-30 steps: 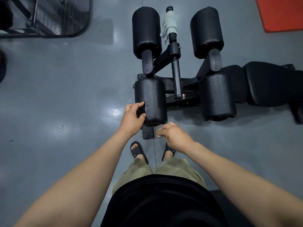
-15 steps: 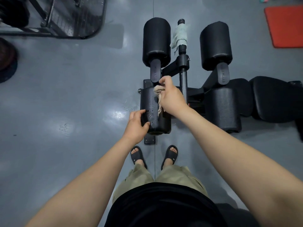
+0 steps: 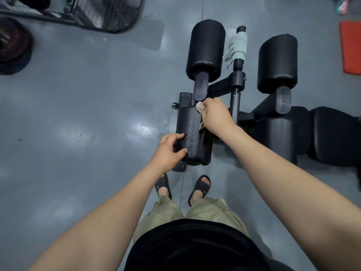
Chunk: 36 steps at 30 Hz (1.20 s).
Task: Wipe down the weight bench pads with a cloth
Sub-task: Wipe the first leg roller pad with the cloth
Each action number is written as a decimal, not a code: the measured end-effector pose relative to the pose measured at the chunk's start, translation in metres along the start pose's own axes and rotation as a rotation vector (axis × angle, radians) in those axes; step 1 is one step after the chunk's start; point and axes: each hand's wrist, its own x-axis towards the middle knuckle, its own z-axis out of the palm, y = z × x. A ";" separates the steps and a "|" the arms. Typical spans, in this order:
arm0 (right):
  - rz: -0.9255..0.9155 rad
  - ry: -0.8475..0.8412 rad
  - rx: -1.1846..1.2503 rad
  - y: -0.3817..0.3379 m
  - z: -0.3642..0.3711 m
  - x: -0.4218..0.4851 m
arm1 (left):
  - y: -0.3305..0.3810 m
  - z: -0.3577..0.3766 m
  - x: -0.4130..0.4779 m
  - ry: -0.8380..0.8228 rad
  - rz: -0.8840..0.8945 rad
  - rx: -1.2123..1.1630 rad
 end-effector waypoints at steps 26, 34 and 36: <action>-0.165 0.025 -0.092 -0.001 0.029 -0.086 | -0.004 -0.004 -0.004 -0.081 0.076 0.047; -0.175 0.023 -0.075 0.002 0.043 -0.112 | -0.001 -0.001 -0.003 -0.067 0.065 0.051; -0.180 0.031 -0.063 0.003 0.046 -0.120 | -0.001 0.000 -0.003 -0.062 0.060 0.049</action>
